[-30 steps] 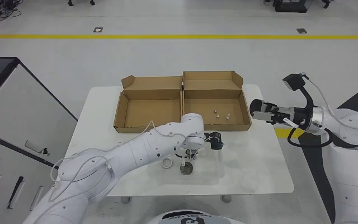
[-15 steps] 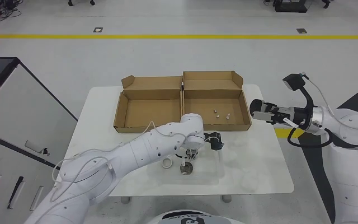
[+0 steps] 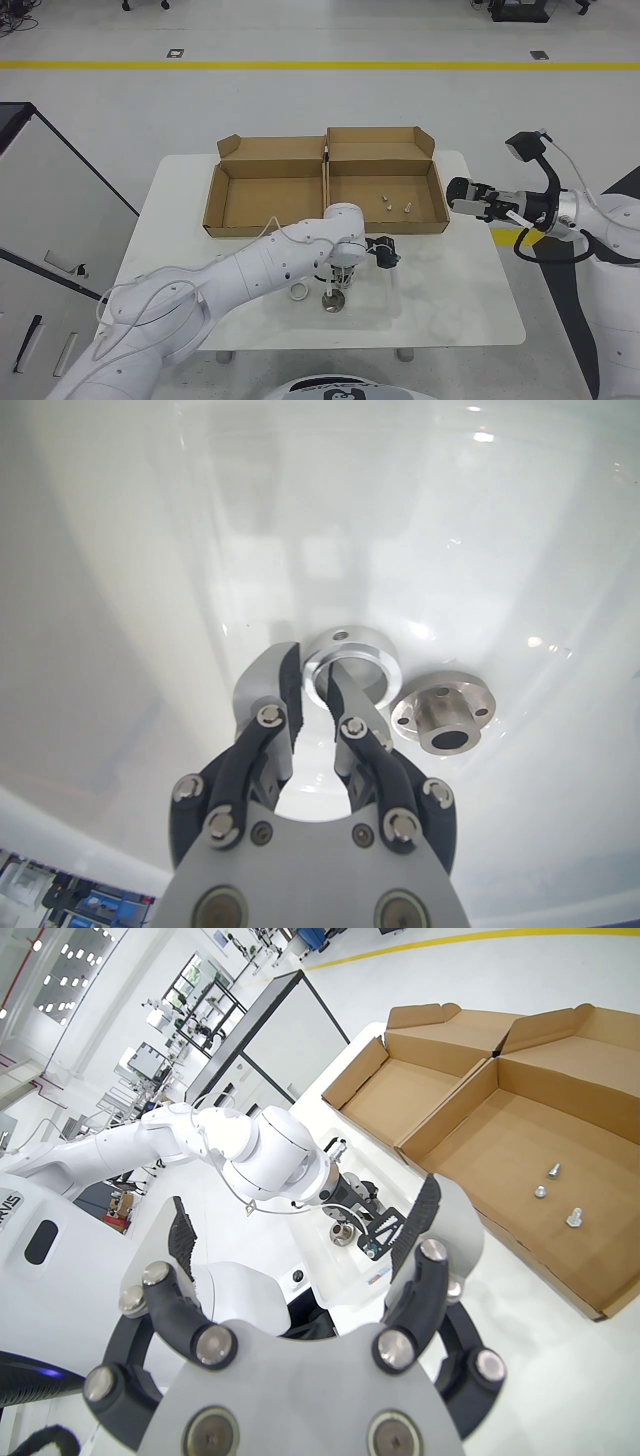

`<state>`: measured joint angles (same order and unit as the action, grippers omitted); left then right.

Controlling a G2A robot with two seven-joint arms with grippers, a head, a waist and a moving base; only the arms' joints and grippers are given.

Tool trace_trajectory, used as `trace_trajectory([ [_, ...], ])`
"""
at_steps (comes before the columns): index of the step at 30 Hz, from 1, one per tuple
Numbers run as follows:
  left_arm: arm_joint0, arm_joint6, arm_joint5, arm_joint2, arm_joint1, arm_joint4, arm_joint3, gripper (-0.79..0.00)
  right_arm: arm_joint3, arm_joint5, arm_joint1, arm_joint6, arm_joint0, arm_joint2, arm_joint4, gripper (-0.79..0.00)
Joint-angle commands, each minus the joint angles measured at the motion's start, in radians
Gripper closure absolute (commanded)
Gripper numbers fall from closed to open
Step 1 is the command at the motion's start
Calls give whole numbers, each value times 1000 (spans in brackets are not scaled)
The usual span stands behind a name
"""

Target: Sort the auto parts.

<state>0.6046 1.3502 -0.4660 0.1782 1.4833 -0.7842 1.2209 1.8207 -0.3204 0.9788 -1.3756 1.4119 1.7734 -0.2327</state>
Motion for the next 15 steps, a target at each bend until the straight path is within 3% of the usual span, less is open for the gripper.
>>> trace_trajectory([
  [1, 0, -5, 7, 5, 2, -6, 1, 0, 0, 0, 0, 0, 0, 0, 0, -785],
  [9, 2, -1, 16, 39, -10, -12, 43, 0, 0, 0, 0, 0, 0, 0, 0, -785],
  [15, -3, 43, 40, 88, -44, -13, 157, 0, 0, 0, 0, 0, 0, 0, 0, -785],
])
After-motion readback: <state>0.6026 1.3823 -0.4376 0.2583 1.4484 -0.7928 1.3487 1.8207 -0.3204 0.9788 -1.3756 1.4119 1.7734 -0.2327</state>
